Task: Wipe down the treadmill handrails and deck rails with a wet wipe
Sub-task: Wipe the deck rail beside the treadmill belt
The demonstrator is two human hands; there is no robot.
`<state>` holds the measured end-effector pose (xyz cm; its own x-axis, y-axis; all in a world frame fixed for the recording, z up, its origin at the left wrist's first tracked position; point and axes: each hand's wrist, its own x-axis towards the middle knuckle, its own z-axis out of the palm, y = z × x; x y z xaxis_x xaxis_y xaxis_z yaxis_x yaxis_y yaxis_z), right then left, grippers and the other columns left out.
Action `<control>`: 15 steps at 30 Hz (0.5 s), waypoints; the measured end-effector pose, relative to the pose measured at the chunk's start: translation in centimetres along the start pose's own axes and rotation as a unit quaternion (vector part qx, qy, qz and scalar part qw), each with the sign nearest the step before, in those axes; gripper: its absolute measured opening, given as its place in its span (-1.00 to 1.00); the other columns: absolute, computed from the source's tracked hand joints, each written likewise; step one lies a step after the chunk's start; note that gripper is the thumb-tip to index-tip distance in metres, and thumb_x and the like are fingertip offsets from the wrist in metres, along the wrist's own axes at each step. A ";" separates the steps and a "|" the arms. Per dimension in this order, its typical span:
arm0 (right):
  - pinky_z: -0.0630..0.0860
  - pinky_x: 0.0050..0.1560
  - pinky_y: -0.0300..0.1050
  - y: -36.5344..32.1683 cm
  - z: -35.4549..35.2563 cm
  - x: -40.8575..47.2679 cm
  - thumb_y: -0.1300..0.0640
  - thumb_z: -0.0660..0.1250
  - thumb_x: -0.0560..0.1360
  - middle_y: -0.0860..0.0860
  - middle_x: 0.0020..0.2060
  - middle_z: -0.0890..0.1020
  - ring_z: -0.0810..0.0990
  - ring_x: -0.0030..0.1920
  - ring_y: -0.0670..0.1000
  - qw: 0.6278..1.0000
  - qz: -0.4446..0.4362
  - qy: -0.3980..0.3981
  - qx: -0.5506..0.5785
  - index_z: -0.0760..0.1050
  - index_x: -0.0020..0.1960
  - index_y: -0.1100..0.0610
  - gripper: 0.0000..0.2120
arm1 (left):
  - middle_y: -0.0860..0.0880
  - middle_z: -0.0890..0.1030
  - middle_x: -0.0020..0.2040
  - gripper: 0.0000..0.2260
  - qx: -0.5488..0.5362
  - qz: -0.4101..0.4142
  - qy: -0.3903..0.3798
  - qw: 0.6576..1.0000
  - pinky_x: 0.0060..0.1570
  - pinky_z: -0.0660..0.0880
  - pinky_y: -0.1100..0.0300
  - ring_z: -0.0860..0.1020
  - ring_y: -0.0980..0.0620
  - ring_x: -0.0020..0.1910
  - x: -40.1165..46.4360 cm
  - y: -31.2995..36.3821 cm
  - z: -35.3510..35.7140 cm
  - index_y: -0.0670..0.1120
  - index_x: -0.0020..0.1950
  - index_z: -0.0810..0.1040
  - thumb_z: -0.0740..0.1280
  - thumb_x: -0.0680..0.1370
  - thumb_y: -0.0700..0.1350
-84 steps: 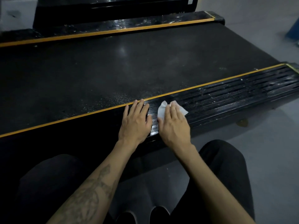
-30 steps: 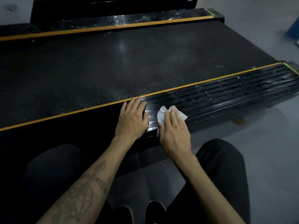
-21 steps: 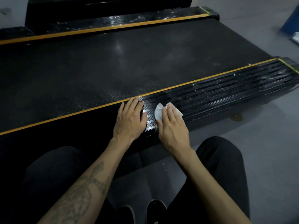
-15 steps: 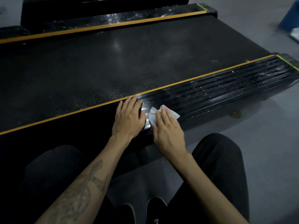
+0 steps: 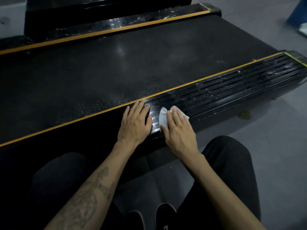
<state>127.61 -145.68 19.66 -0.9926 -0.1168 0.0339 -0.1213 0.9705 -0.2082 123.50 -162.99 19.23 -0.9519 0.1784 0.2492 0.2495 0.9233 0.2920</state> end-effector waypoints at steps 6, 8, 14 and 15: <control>-0.09 0.63 0.00 -0.8 0.7 -1.1 -0.16 -0.12 0.72 0.16 0.66 -0.04 -0.11 0.67 0.08 1.000 -0.003 -0.015 -0.009 -0.02 0.67 0.22 -0.35 | -0.12 0.42 0.54 -0.59 0.013 -0.006 0.004 1.000 0.53 0.24 -0.16 0.34 -0.09 0.56 0.5 0.2 0.1 -0.10 0.48 0.49 0.28 0.65 -0.03; -0.12 0.63 -0.03 0.3 0.0 -0.2 -0.14 -0.08 0.74 0.12 0.67 -0.03 -0.09 0.66 0.04 1.000 -0.008 -0.008 -0.008 -0.01 0.67 0.18 -0.38 | -0.14 0.51 0.45 -0.64 0.027 0.002 0.010 1.000 0.46 0.34 -0.17 0.43 -0.14 0.47 0.7 0.4 0.0 -0.13 0.39 0.56 0.30 0.62 -0.05; -0.05 0.62 0.02 0.6 0.5 -1.6 -0.16 -0.01 0.72 0.22 0.65 0.01 -0.07 0.66 0.13 0.999 0.039 0.006 0.005 0.03 0.65 0.29 -0.32 | -0.14 0.51 0.16 -0.71 0.042 -0.043 0.012 0.998 0.22 0.40 -0.05 0.48 -0.16 0.17 3.0 2.2 0.6 -0.16 0.20 0.53 0.29 0.61 0.02; -0.03 0.63 0.03 0.5 0.6 -1.8 -0.16 0.04 0.72 0.22 0.64 0.03 -0.05 0.66 0.13 0.999 0.033 0.007 0.021 0.06 0.64 0.30 -0.31 | -0.15 0.51 0.21 -0.68 0.029 -0.043 0.013 0.999 0.28 0.37 -0.07 0.48 -0.17 0.23 3.3 2.4 0.9 -0.16 0.26 0.53 0.29 0.62 0.02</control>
<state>129.29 -145.15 18.89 -0.9982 -0.0504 0.0323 -0.0569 0.9661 -0.2518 120.78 -159.89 19.87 -0.9645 0.0886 0.2489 0.1546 0.9532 0.2598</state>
